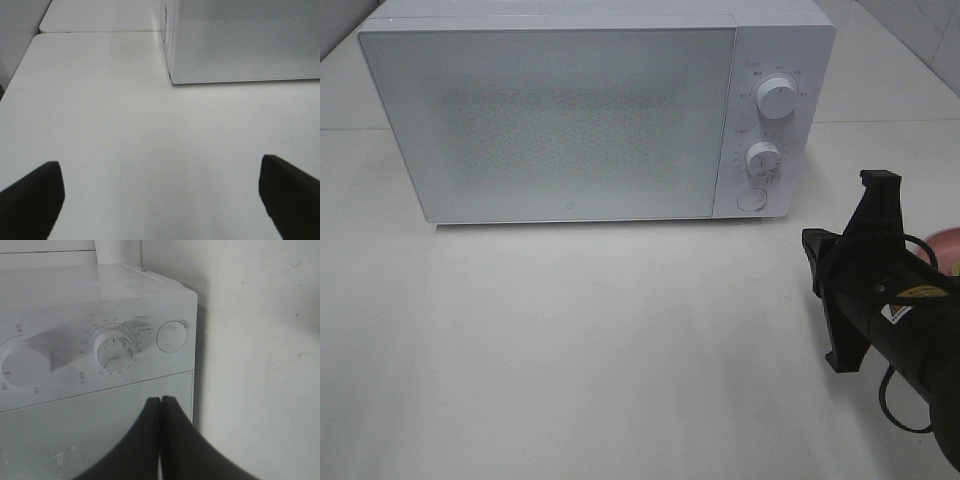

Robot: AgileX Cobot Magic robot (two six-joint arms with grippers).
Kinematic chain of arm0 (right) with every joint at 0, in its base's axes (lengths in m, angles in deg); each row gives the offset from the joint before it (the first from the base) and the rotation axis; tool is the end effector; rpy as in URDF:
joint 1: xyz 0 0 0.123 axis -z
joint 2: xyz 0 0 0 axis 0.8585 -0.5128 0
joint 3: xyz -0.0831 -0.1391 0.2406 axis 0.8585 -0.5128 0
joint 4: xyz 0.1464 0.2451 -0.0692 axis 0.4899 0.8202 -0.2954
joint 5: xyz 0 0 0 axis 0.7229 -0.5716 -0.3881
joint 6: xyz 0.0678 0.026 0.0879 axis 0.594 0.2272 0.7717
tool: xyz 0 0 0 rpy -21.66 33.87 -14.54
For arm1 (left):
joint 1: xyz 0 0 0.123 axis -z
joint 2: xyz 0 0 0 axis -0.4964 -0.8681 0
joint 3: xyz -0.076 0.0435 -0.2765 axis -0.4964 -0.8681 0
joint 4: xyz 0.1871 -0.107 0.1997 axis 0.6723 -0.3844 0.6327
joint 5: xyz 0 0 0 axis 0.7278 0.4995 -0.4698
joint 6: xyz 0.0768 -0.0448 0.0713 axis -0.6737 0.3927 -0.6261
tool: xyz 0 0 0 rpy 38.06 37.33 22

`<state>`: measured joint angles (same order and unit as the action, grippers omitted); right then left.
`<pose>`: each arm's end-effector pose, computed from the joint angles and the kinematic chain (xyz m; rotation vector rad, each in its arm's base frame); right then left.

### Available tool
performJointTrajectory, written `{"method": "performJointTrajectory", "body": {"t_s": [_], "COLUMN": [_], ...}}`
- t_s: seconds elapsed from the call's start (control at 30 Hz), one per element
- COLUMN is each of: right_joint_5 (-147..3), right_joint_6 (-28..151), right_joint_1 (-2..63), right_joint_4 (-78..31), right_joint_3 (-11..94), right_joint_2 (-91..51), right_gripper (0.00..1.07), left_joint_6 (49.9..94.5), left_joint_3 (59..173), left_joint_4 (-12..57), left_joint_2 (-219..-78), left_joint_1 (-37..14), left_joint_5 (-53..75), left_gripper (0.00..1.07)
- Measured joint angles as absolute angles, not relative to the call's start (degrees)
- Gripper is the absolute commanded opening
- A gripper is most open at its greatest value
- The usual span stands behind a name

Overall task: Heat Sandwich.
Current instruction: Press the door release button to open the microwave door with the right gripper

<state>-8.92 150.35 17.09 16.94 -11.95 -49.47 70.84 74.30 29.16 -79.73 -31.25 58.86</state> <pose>0.2240 0.1098 0.0899 1.3818 1.4319 1.1370 0.0483 -0.0127 0.2897 0.0694 2.0105 -0.0965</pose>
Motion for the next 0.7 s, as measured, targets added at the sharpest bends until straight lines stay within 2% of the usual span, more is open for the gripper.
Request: {"method": "performJointTrajectory", "body": {"t_s": [0.3,0.7], "right_joint_5": [-10.98,-16.66], "right_joint_6": [151.33,153.39], "right_joint_1": [17.78,26.66], "right_joint_4": [15.39,3.76], "right_joint_3": [-10.11,-1.58], "right_joint_2": [-53.48,-60.35], "right_gripper": [0.01,0.01], "left_joint_6": [70.84,70.84], "left_joint_3": [74.3,74.3], "left_joint_4": [29.16,29.16], "left_joint_2": [-79.73,-79.73], "left_joint_1": [-31.25,-31.25], "left_joint_5": [58.86,58.86], "left_gripper": [1.0,1.0]}}
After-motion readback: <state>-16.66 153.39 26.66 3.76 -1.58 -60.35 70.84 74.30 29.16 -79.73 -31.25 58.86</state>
